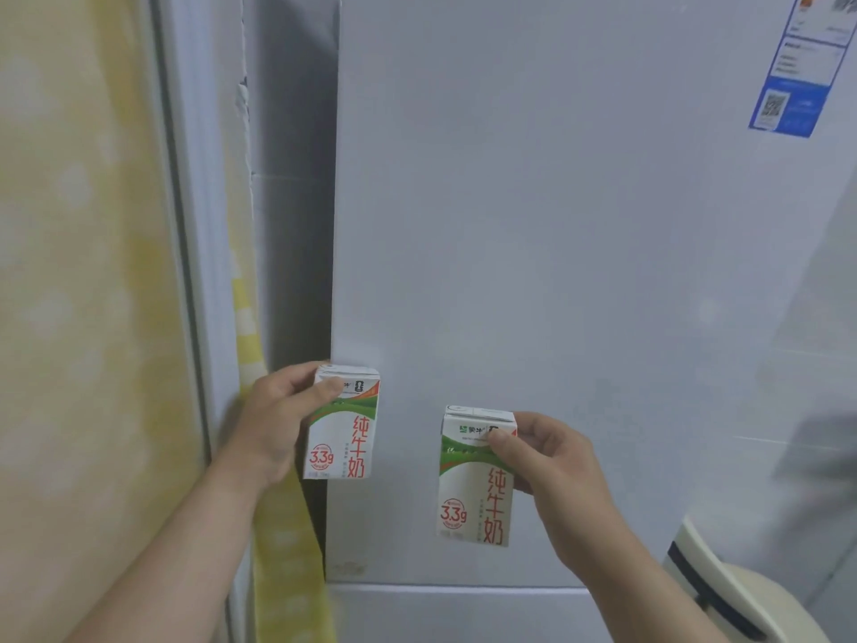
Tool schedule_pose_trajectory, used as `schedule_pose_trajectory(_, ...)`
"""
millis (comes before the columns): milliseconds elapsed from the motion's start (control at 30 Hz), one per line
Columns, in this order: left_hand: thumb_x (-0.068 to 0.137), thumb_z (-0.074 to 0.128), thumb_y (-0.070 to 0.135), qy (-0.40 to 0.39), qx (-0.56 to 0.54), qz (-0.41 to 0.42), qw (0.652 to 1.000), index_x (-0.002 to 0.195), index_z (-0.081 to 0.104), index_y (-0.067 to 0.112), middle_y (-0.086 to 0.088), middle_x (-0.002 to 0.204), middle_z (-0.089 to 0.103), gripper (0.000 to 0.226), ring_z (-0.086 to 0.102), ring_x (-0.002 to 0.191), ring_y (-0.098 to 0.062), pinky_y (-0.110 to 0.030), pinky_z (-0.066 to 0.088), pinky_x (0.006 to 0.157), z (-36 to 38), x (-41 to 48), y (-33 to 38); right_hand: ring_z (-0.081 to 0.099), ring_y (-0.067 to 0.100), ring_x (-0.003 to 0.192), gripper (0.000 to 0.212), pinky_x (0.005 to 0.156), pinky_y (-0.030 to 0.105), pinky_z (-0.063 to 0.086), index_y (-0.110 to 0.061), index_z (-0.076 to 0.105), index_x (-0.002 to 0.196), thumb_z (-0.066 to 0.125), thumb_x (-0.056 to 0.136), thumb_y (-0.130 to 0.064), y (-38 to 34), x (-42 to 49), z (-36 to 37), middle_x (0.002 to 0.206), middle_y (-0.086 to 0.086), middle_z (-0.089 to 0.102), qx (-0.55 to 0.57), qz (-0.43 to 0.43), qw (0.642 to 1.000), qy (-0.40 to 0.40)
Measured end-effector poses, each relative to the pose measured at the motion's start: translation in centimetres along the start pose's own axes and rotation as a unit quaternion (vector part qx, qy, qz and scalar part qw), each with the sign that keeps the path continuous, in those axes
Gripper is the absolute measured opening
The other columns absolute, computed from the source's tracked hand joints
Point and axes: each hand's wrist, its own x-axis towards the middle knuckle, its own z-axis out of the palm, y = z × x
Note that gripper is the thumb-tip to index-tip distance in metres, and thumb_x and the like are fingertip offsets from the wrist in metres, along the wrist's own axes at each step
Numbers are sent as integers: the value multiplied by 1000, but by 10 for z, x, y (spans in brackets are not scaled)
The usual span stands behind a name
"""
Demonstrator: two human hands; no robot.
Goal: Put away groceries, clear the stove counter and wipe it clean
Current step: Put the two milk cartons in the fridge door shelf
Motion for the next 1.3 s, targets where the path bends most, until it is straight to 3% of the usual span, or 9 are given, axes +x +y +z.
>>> schedule_pose_trajectory(233,53,84,30,-3,15,20,1000,81,77,29,-11,89,74,29,70,81,-33,-41,54,73,1,-33,8,73,20,85,14,68,25,56,-8,70,102,62,91,-7,-15,-22,-9,90,6,76,-5,-20,1000,17)
schedule_pose_trajectory(367,27,86,61,-26,22,25,999,85,77,29,-10,90,75,67,71,80,-30,-42,55,72,4,-76,18,73,23,86,15,75,34,55,-8,70,102,61,91,-8,-26,-43,-16,90,7,76,-5,-29,999,17)
schedule_pose_trajectory(433,26,84,65,-27,37,21,999,86,76,29,-9,91,74,71,71,81,-31,-45,55,73,10,-99,25,73,22,86,14,74,32,55,-7,70,102,61,91,-8,-33,-58,-19,90,7,76,-2,-33,999,11)
schedule_pose_trajectory(667,67,74,22,17,55,20,998,87,76,22,-13,93,74,20,70,84,-35,-57,52,84,46,-179,42,73,20,87,15,78,35,58,-8,70,104,63,91,-11,-57,-121,-40,91,5,76,-20,-43,998,-37)
schedule_pose_trajectory(800,62,76,30,22,43,20,999,85,76,23,-13,92,74,24,70,82,-35,-55,53,82,70,-225,50,72,16,88,16,78,31,57,-10,70,105,63,91,-11,-68,-159,-61,94,2,76,-25,-47,997,-52)
schedule_pose_trajectory(900,36,88,54,-1,39,21,999,87,76,22,-15,92,73,61,70,83,-36,-50,54,78,88,-258,55,72,15,92,18,78,27,55,-11,70,107,62,91,-10,-74,-188,-80,97,1,76,-29,-48,996,-64)
schedule_pose_trajectory(1033,40,84,42,-19,25,6,999,88,75,16,-21,93,72,55,68,85,-42,-46,53,73,106,-295,61,71,17,96,20,83,32,55,-11,69,111,60,93,-9,-82,-222,-106,100,1,75,-23,-58,997,-55)
schedule_pose_trajectory(1133,34,90,46,-65,32,-8,997,92,74,14,-22,92,72,69,69,82,-39,-43,55,69,121,-318,65,70,20,97,21,88,39,54,-11,69,111,58,94,-9,-91,-241,-126,101,3,75,-13,-64,997,-29)
schedule_pose_trajectory(1300,31,93,45,-118,10,-6,993,91,73,7,-21,94,70,74,66,83,-45,-46,51,73,137,-341,72,70,25,99,21,83,35,53,-12,69,111,57,94,-11,-110,-262,-155,102,6,75,12,-78,997,-15)
